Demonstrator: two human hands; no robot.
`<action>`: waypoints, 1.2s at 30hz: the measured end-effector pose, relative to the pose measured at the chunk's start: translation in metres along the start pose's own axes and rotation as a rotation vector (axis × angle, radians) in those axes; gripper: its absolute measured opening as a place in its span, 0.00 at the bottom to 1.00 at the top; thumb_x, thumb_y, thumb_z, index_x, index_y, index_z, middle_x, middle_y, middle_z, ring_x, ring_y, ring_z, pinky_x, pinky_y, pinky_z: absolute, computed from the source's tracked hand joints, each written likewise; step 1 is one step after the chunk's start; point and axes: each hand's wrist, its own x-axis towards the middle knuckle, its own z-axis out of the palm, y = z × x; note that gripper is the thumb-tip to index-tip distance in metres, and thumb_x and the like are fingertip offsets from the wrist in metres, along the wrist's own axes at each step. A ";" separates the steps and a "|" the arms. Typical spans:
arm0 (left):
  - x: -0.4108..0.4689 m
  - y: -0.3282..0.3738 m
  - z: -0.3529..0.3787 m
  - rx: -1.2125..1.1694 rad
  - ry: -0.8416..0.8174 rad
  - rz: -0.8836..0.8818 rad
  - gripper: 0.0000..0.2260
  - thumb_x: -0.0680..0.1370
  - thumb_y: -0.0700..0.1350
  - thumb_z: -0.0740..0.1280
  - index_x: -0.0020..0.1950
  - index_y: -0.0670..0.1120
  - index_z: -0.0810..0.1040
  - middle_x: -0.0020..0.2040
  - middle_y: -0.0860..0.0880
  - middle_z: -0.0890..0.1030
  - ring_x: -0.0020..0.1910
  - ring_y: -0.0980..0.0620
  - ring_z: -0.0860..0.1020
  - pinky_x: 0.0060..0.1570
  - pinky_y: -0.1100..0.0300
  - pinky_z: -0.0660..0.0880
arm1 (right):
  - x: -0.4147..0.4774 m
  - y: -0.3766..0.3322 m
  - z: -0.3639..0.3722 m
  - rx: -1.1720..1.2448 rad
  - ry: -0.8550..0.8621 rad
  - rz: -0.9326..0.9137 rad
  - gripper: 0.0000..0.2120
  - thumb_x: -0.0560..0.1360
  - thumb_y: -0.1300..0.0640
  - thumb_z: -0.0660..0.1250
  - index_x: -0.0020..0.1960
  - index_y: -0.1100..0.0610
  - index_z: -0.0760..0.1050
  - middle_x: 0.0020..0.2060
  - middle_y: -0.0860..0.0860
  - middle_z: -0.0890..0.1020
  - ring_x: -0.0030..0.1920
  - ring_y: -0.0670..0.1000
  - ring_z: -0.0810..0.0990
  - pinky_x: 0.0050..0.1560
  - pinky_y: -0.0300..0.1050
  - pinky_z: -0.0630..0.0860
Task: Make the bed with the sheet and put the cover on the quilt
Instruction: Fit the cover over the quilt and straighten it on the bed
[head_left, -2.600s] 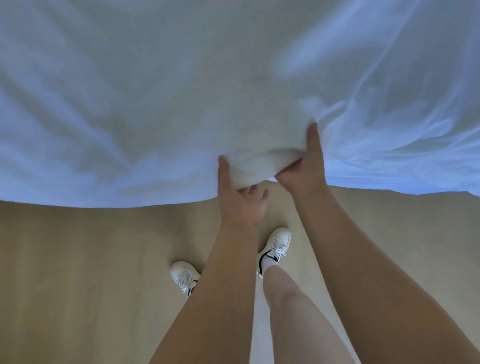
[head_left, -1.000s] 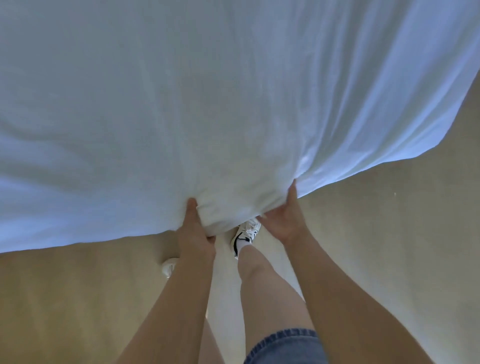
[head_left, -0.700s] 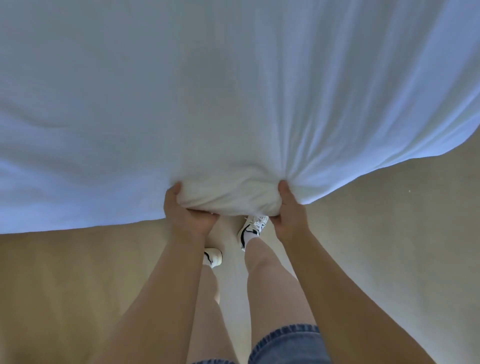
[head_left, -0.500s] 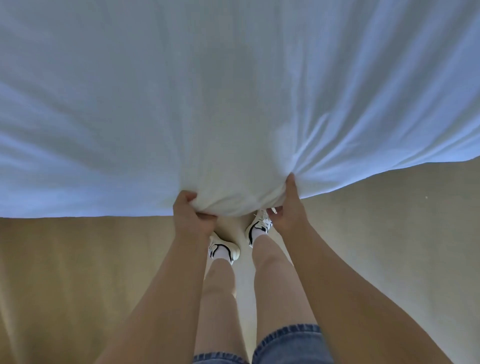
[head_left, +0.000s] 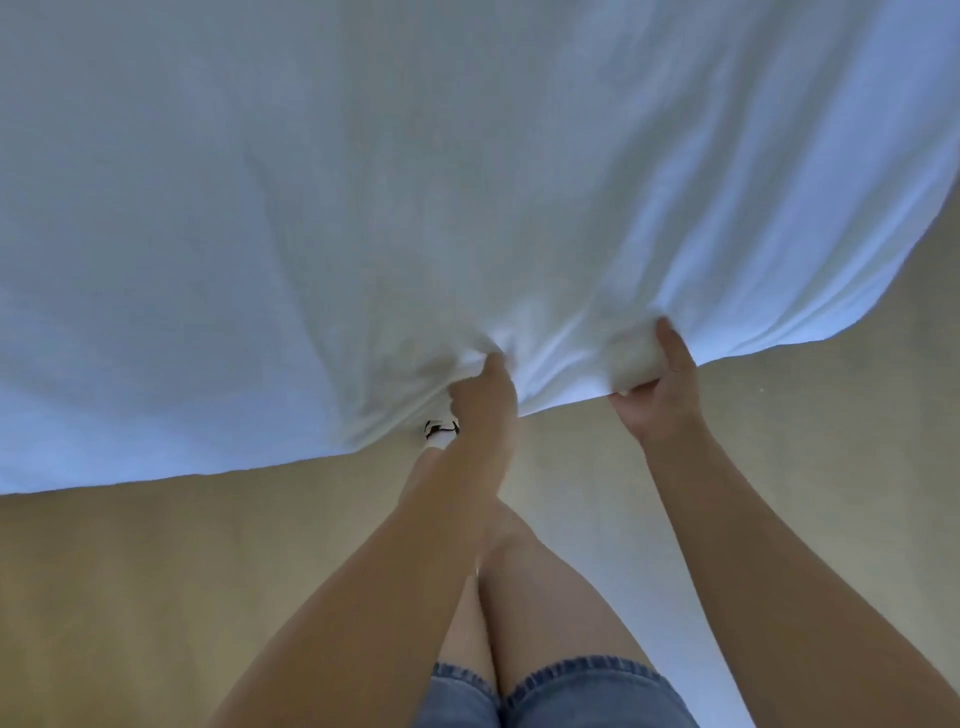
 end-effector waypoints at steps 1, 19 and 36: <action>-0.013 0.007 0.009 0.100 -0.039 0.116 0.23 0.75 0.51 0.63 0.64 0.39 0.70 0.60 0.39 0.76 0.59 0.41 0.75 0.60 0.49 0.72 | -0.003 -0.012 0.001 0.037 0.044 -0.029 0.22 0.70 0.46 0.70 0.61 0.53 0.76 0.53 0.50 0.82 0.57 0.53 0.80 0.55 0.53 0.77; -0.088 0.023 0.228 0.974 -0.231 1.116 0.16 0.74 0.47 0.67 0.61 0.44 0.74 0.57 0.49 0.76 0.60 0.51 0.70 0.55 0.61 0.66 | 0.115 -0.209 -0.082 -0.117 0.299 -0.018 0.44 0.60 0.30 0.72 0.68 0.53 0.67 0.60 0.49 0.76 0.58 0.55 0.77 0.63 0.54 0.73; -0.075 -0.048 0.361 1.650 0.080 0.913 0.14 0.80 0.46 0.57 0.62 0.42 0.70 0.60 0.43 0.73 0.59 0.44 0.73 0.53 0.55 0.71 | 0.153 -0.228 -0.195 -0.465 0.121 0.195 0.09 0.78 0.54 0.61 0.41 0.57 0.71 0.41 0.56 0.74 0.37 0.53 0.72 0.40 0.44 0.70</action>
